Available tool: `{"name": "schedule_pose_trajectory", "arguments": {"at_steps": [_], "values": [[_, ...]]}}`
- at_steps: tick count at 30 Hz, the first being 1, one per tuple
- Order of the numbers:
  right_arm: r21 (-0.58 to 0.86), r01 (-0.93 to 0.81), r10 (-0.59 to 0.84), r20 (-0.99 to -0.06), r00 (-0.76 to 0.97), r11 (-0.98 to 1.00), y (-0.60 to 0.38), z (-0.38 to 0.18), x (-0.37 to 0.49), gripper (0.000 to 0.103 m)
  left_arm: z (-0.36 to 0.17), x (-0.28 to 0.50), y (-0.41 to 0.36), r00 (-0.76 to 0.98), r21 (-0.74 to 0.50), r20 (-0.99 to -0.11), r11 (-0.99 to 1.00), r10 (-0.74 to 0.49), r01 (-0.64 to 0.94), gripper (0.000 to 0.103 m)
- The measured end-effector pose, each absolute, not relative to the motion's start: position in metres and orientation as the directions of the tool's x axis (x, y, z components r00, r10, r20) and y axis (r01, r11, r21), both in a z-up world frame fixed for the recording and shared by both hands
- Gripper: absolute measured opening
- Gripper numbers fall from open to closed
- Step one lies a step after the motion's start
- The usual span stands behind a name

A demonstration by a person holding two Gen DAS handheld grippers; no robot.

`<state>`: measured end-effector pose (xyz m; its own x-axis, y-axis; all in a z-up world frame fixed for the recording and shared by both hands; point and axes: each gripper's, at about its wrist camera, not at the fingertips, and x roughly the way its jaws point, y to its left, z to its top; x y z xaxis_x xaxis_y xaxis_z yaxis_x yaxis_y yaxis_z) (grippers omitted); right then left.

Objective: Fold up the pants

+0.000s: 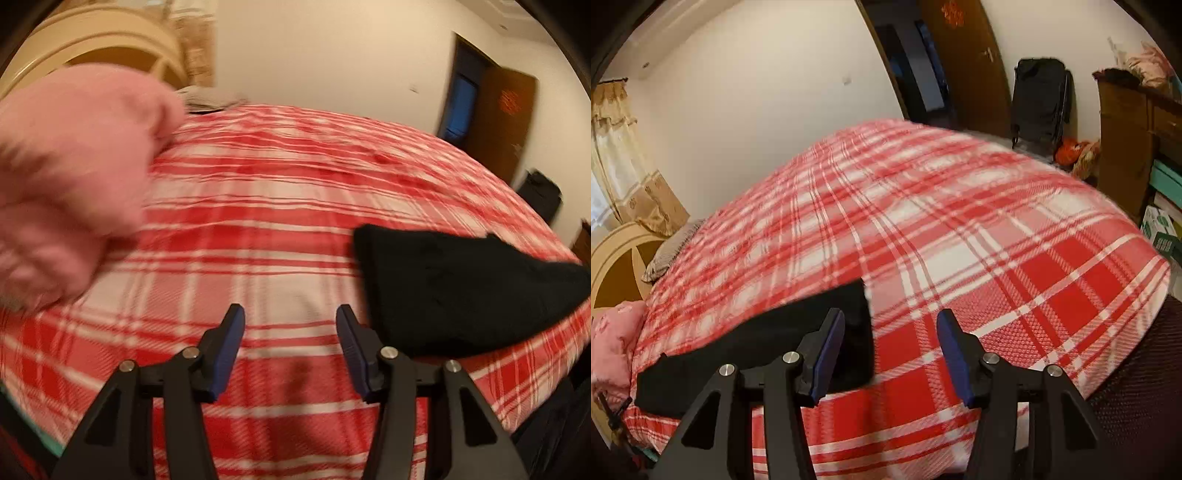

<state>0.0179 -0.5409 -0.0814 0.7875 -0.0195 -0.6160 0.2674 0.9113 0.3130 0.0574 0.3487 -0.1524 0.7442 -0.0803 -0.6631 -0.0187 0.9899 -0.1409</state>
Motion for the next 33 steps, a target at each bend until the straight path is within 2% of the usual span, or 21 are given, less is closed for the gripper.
{"name": "schedule_pose_trajectory", "arguments": {"at_steps": [5,8,12,16,23,28,33], "values": [[0.234,0.147,0.015,-0.575,0.818,0.961,-0.477,-0.048,0.029,0.054,-0.146,0.063,0.34,0.755,-0.21,-0.646,0.977,-0.113,-0.033,0.054],[0.13,-0.026,0.101,-0.614,0.783,0.991,-0.404,-0.042,0.053,0.054,-0.143,0.077,0.317,0.748,-0.217,-0.648,0.976,-0.143,-0.001,0.054],[-0.006,-0.311,0.219,-0.696,0.684,0.951,-0.286,-0.06,0.078,0.054,-0.14,0.088,0.285,0.741,-0.238,-0.642,0.97,-0.2,0.055,0.054],[-0.007,-0.502,0.32,-0.763,0.562,0.865,-0.21,-0.094,0.084,0.054,-0.14,0.09,0.257,0.719,-0.258,-0.645,0.959,-0.258,0.113,0.054],[-0.001,-0.597,0.348,-0.812,0.469,0.803,-0.154,-0.142,0.083,0.054,-0.147,0.086,0.199,0.647,-0.215,-0.688,0.944,-0.327,0.249,0.054],[-0.144,-0.655,0.267,-0.833,0.485,0.742,-0.13,-0.158,0.08,0.054,-0.153,0.092,0.181,0.636,-0.174,-0.705,0.946,-0.314,0.275,0.058],[-0.271,-0.664,0.197,-0.818,0.54,0.697,-0.116,-0.167,0.082,0.052,-0.162,0.104,0.196,0.623,-0.228,-0.719,0.951,-0.308,0.208,0.058]]}}
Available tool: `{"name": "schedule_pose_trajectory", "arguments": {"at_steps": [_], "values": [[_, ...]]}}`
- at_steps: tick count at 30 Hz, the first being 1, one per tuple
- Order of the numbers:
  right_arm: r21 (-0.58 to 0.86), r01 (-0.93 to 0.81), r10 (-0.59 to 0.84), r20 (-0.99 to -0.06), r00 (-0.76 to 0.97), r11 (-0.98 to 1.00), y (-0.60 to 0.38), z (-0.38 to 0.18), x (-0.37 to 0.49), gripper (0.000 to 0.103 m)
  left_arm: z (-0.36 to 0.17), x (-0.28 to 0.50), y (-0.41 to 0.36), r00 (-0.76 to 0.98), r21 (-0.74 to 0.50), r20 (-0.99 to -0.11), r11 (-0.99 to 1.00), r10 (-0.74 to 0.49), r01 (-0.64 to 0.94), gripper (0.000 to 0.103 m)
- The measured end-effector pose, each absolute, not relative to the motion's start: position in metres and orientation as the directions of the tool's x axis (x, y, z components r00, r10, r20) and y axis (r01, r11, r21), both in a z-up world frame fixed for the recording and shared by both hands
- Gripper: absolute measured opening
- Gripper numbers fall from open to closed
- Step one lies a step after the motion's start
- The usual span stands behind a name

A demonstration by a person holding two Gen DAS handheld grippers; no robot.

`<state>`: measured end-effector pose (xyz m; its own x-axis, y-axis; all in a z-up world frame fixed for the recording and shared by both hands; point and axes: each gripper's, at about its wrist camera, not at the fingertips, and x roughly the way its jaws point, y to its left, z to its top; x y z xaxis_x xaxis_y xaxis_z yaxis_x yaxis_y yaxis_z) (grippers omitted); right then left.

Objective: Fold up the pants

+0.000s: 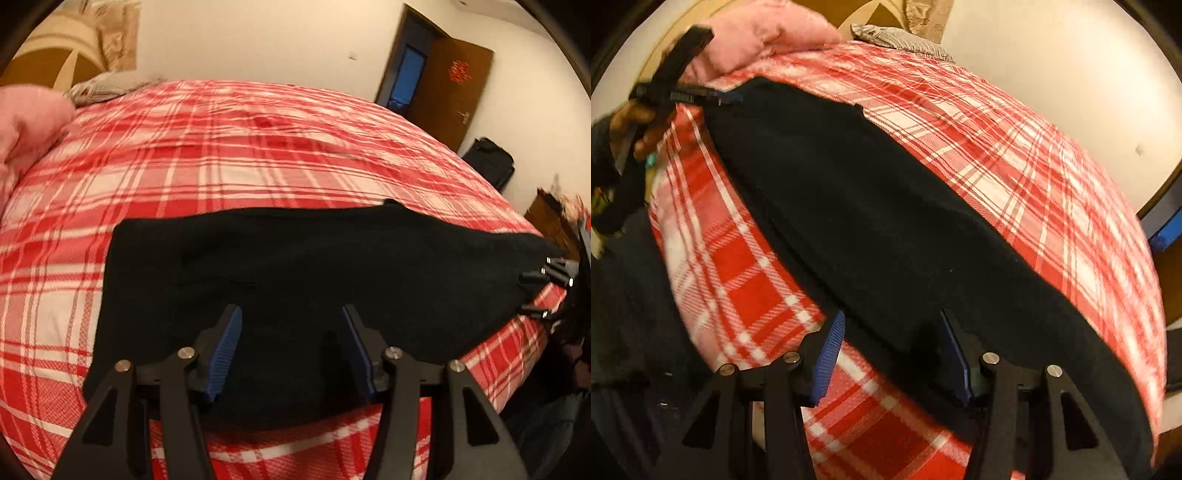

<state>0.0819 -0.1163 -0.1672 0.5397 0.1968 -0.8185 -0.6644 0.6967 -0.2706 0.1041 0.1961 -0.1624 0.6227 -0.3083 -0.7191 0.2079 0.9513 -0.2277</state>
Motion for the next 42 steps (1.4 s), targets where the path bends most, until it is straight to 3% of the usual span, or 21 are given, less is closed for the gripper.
{"name": "schedule_pose_trajectory", "arguments": {"at_steps": [3,5,8,19,21,22,23,25,28,32,42], "values": [[-0.273,-0.675,0.204,-0.818,0.537,0.685,-0.112,-0.17,0.084,0.03,-0.164,0.106,0.201,0.622,-0.258,-0.713,0.946,-0.324,0.197,0.058],[-0.26,-0.684,0.216,-0.822,0.527,0.681,-0.11,-0.168,0.083,0.01,-0.165,0.107,0.202,0.621,-0.26,-0.713,0.946,-0.324,0.195,0.058],[-0.25,-0.69,0.233,-0.819,0.525,0.679,-0.109,-0.16,0.078,0.003,-0.165,0.108,0.202,0.62,-0.262,-0.713,0.945,-0.326,0.196,0.058],[-0.23,-0.71,0.197,-0.863,0.464,0.665,-0.106,-0.17,0.076,0.005,-0.163,0.11,0.203,0.619,-0.272,-0.71,0.942,-0.336,0.199,0.058],[-0.204,-0.709,0.203,-0.872,0.445,0.675,-0.109,-0.163,0.08,0.019,-0.16,0.109,0.205,0.622,-0.275,-0.705,0.94,-0.34,0.203,0.058],[-0.2,-0.708,0.208,-0.871,0.445,0.677,-0.111,-0.157,0.082,0.037,-0.158,0.108,0.205,0.627,-0.272,-0.701,0.94,-0.34,0.204,0.058],[-0.186,-0.709,0.224,-0.868,0.443,0.681,-0.113,-0.15,0.084,0.042,-0.156,0.108,0.206,0.636,-0.263,-0.697,0.943,-0.332,0.205,0.058],[-0.128,-0.707,0.281,-0.858,0.431,0.695,-0.115,-0.131,0.094,0.042,-0.149,0.107,0.208,0.665,-0.229,-0.681,0.952,-0.306,0.204,0.058],[-0.071,-0.704,0.358,-0.822,0.442,0.706,-0.108,-0.101,0.113,0.042,-0.143,0.11,0.214,0.704,-0.19,-0.66,0.965,-0.262,0.181,0.07],[0.02,-0.695,0.444,-0.782,0.437,0.719,-0.086,-0.083,0.153,0.042,-0.148,0.117,0.219,0.706,-0.176,-0.665,0.97,-0.243,0.168,0.071],[0.471,-0.521,0.647,-0.728,0.227,0.712,-0.022,-0.131,0.26,0.042,-0.169,0.108,0.213,0.726,-0.051,-0.664,0.979,-0.179,0.195,0.074]]}}
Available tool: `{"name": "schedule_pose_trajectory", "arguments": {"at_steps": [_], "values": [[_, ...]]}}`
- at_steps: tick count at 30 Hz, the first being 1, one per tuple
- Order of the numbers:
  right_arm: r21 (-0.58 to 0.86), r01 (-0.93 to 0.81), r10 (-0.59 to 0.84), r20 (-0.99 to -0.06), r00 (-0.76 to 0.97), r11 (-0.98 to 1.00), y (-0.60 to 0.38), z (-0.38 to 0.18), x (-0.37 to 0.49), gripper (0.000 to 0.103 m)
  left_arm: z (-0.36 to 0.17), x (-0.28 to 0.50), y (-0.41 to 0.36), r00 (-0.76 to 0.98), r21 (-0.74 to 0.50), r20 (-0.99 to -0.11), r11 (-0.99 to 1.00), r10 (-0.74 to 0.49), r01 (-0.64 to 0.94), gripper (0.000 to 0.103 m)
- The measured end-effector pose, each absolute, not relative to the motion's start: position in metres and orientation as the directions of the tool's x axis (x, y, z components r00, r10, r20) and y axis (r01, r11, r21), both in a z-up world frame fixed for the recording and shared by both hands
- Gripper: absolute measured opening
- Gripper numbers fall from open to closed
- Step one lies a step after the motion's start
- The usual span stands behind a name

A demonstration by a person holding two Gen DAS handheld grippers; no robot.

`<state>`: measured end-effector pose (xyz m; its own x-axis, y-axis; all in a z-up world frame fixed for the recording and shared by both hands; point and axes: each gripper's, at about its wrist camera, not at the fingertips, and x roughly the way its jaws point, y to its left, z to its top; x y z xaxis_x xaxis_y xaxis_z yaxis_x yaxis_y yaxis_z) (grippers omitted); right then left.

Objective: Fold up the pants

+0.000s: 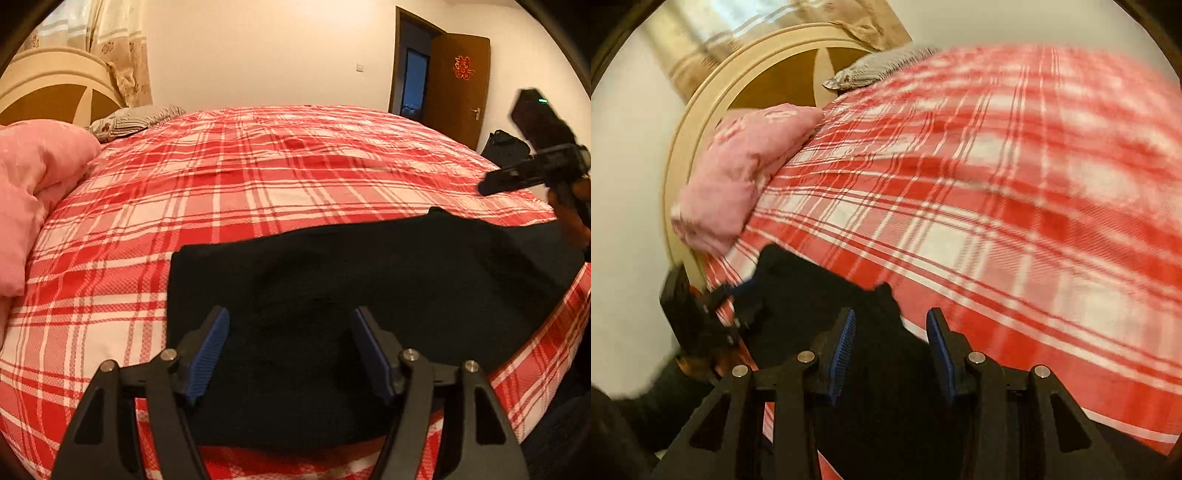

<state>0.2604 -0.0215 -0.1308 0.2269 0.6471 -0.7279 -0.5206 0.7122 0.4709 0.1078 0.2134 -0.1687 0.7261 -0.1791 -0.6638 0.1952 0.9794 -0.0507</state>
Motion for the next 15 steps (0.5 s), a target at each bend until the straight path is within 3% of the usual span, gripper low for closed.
{"name": "schedule_pose_trajectory", "arguments": {"at_steps": [6,7,10,15], "values": [[0.613,-0.39,0.697,-0.707,0.119,0.687,0.007,-0.171,0.289,0.042,-0.172,0.11,0.214,0.738,-0.039,-0.651,0.979,-0.178,0.202,0.077],[0.627,-0.379,0.703,-0.705,0.096,0.681,0.009,-0.176,0.289,0.039,-0.172,0.11,0.214,0.739,-0.037,-0.65,0.978,-0.179,0.205,0.077],[0.582,-0.388,0.66,-0.745,0.098,0.715,0.019,-0.182,0.282,0.005,-0.173,0.108,0.215,0.744,-0.041,-0.641,0.976,-0.188,0.212,0.078],[0.563,-0.372,0.644,-0.753,0.139,0.738,0.018,-0.184,0.283,0.004,-0.173,0.109,0.205,0.742,0.005,-0.651,0.977,-0.157,0.211,0.082]]}}
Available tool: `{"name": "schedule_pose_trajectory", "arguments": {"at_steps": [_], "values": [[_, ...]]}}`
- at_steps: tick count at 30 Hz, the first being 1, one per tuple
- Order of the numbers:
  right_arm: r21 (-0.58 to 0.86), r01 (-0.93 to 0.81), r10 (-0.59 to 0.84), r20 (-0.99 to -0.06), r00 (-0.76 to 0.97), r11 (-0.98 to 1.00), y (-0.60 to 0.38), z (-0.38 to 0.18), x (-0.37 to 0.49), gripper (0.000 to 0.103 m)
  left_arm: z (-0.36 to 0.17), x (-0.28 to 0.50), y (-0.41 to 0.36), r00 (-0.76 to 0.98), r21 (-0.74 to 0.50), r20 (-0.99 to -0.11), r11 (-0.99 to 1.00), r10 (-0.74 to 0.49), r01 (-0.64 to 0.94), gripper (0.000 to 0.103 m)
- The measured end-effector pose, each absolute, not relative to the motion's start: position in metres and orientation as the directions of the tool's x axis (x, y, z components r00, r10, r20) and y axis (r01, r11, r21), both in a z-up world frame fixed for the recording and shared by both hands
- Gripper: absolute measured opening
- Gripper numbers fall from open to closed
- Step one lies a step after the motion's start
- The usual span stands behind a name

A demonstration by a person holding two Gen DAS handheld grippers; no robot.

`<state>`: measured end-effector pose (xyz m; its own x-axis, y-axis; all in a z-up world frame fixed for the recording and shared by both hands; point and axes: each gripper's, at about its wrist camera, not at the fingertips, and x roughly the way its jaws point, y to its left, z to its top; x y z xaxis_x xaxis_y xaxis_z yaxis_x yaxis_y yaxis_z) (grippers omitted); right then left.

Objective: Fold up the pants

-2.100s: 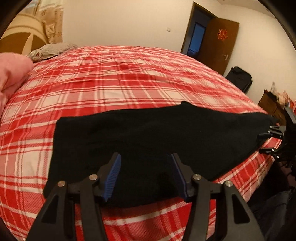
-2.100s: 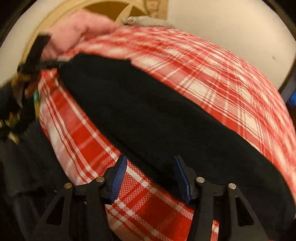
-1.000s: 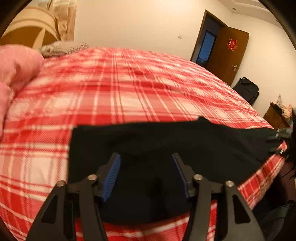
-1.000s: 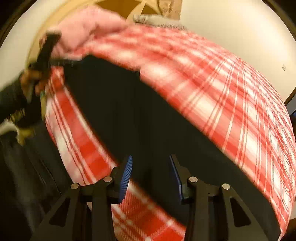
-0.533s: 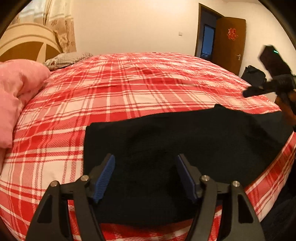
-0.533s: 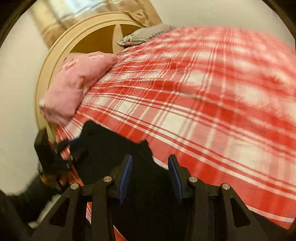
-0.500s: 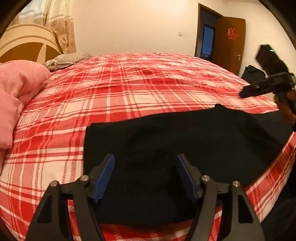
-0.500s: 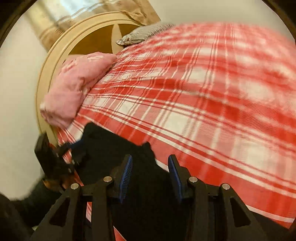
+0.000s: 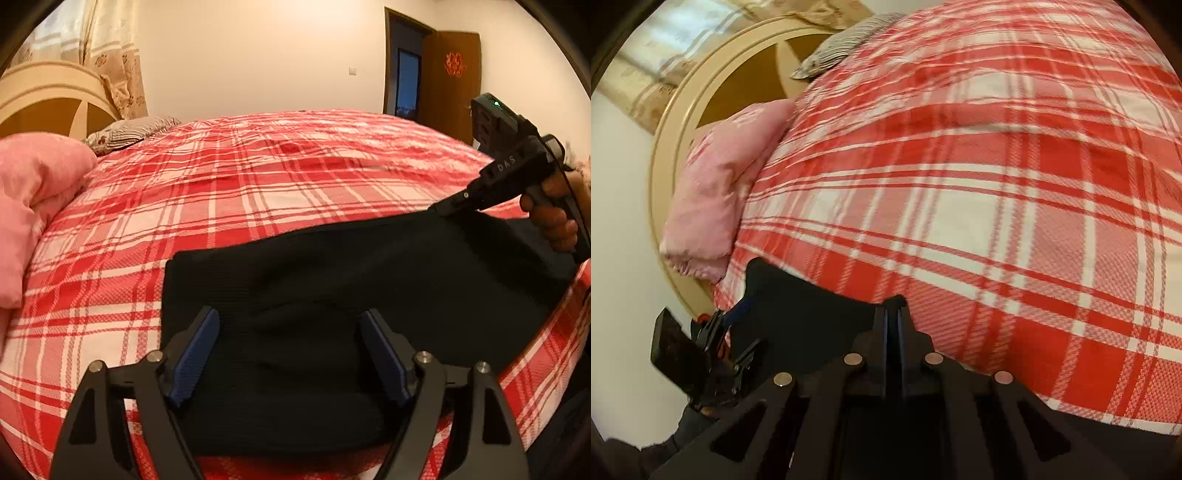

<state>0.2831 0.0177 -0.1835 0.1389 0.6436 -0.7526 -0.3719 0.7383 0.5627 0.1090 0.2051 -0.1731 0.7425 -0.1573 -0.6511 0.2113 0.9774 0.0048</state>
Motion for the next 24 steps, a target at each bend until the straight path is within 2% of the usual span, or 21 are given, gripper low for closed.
{"name": "schedule_pose_trajectory", "arguments": {"at_steps": [3,4,6,7,8,10,13,16,19,21,24], "values": [[0.569,-0.385,0.654,-0.744,0.134,0.727,0.018,-0.186,0.283,0.005,-0.163,0.109,0.196,0.723,0.021,-0.676,0.977,-0.142,0.211,0.081],[0.575,-0.383,0.66,-0.739,0.135,0.723,0.016,-0.183,0.281,0.009,-0.159,0.107,0.194,0.723,0.013,-0.672,0.975,-0.156,0.222,0.081],[0.557,-0.388,0.646,-0.748,0.15,0.735,0.004,-0.172,0.272,0.026,-0.146,0.101,0.182,0.726,0.005,-0.661,0.967,-0.19,0.257,0.081],[0.552,-0.398,0.648,-0.744,0.162,0.733,-0.004,-0.166,0.268,0.042,-0.14,0.098,0.173,0.725,0.006,-0.657,0.96,-0.206,0.279,0.081],[0.55,-0.405,0.653,-0.736,0.178,0.73,-0.016,-0.159,0.262,0.047,-0.134,0.097,0.163,0.72,0.006,-0.655,0.951,-0.231,0.31,0.081],[0.54,-0.396,0.648,-0.73,0.219,0.743,-0.049,-0.142,0.25,0.047,-0.125,0.097,0.14,0.704,0.008,-0.657,0.931,-0.27,0.365,0.081],[0.522,-0.335,0.616,-0.718,0.323,0.784,-0.122,-0.119,0.226,0.047,-0.117,0.097,0.098,0.655,-0.007,-0.663,0.878,-0.362,0.478,0.074],[0.508,-0.23,0.554,-0.706,0.44,0.83,-0.2,-0.097,0.195,0.047,-0.111,0.098,0.046,0.599,-0.008,-0.664,0.805,-0.448,0.594,0.073],[0.47,-0.088,0.434,-0.705,0.561,0.878,-0.273,-0.08,0.156,0.047,-0.108,0.096,-0.002,0.536,-0.004,-0.667,0.723,-0.517,0.691,0.072],[0.437,0.015,0.335,-0.71,0.62,0.899,-0.316,-0.073,0.13,0.047,-0.108,0.093,-0.032,0.497,0.009,-0.676,0.667,-0.545,0.745,0.063],[0.439,0.129,0.251,-0.704,0.664,0.889,-0.362,-0.073,0.1,0.047,-0.11,0.088,-0.074,0.435,0.02,-0.692,0.586,-0.577,0.81,0.056]]}}
